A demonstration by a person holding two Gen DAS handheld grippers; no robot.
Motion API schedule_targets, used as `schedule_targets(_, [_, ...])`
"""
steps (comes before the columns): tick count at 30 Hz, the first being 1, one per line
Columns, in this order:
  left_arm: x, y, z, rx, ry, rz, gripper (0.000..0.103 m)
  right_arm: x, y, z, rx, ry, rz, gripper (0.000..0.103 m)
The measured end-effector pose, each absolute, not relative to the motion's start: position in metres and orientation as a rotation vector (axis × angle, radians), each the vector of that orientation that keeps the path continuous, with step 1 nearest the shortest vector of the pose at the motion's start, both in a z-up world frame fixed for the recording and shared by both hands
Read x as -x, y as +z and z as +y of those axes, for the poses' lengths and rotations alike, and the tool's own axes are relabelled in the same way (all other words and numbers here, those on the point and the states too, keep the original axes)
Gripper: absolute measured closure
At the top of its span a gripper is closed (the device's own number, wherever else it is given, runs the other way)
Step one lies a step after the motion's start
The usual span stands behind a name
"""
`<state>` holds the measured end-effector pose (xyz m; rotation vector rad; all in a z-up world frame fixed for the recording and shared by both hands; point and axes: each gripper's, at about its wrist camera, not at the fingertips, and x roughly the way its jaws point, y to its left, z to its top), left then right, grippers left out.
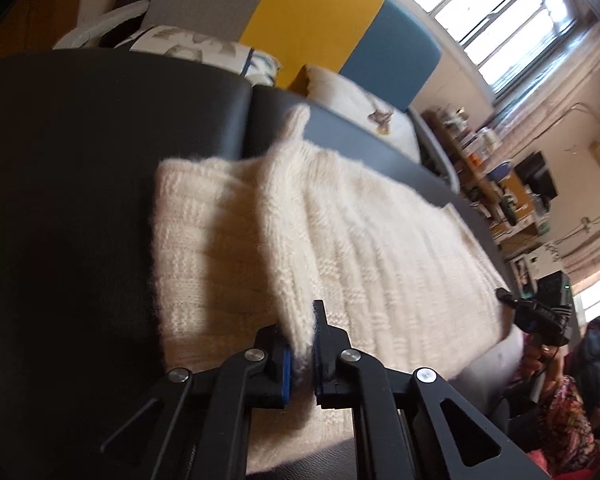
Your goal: Fold clothes
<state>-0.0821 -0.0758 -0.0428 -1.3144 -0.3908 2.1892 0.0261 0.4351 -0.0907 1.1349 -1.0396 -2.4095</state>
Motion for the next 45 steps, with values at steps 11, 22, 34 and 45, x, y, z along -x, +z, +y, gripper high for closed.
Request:
schedule_targets(11, [0.055,-0.059,-0.103,1.295,2.159,-0.522,0.096,-0.054,-0.097,0.437,-1.056,-2.359,-1.158,0.096])
schedule_targets(22, [0.04,-0.067,-0.113,1.278,2.179,-0.595,0.096,-0.069,-0.102,0.447,-0.989,-2.348,-1.235,0.096])
schedule_targets(34, [0.039,-0.077,-0.112,1.351,2.215,-0.573,0.092,-0.063,-0.109,0.442,-1.177,-2.519,-1.061,0.077])
schedule_targets(45, [0.052,-0.018,-0.109,1.188,2.518,-0.364,0.091,-0.03,-0.015,0.387,-1.073,-2.808,-0.331,0.077])
